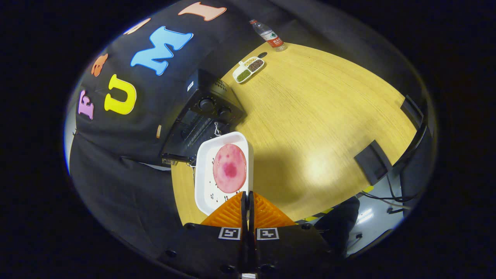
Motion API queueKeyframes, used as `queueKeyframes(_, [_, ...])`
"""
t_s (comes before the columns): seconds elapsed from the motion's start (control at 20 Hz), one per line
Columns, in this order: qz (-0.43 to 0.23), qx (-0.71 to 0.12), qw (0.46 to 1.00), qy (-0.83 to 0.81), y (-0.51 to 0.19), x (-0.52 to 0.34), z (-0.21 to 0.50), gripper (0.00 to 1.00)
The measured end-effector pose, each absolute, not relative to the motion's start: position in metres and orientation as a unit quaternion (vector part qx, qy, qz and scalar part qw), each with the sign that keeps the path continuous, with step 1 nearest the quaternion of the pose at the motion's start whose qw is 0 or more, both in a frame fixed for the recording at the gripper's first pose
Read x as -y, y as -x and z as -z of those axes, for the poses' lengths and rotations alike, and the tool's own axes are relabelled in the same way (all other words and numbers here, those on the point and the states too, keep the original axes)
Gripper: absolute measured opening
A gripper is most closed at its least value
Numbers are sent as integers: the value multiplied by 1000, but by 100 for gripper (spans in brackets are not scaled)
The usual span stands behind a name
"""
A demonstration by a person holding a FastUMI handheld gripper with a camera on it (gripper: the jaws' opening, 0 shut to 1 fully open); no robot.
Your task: Open the toaster oven, put the food inside, and close the toaster oven door.
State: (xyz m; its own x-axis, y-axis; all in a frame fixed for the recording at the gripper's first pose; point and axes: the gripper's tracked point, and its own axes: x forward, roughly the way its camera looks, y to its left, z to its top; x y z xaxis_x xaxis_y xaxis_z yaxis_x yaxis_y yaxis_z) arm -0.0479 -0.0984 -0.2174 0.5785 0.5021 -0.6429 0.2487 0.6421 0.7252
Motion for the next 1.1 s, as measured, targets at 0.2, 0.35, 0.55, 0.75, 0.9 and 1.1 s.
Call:
queueKeyframes(0.2, [-98, -457, 782, -413, 47, 62, 207, 1])
queueKeyframes(0.35, [-110, -450, 786, -408, 35, 40, 198, 1])
queueKeyframes(0.55, [-117, -446, 780, -423, 11, 11, 194, 1])
queueKeyframes(0.75, [-119, -455, 779, -416, -17, -13, 206, 1])
queueKeyframes(0.9, [-113, -454, 768, -438, -41, -31, 216, 1])
queueKeyframes(1.1, [-107, -451, 757, -461, -69, -53, 234, 1])
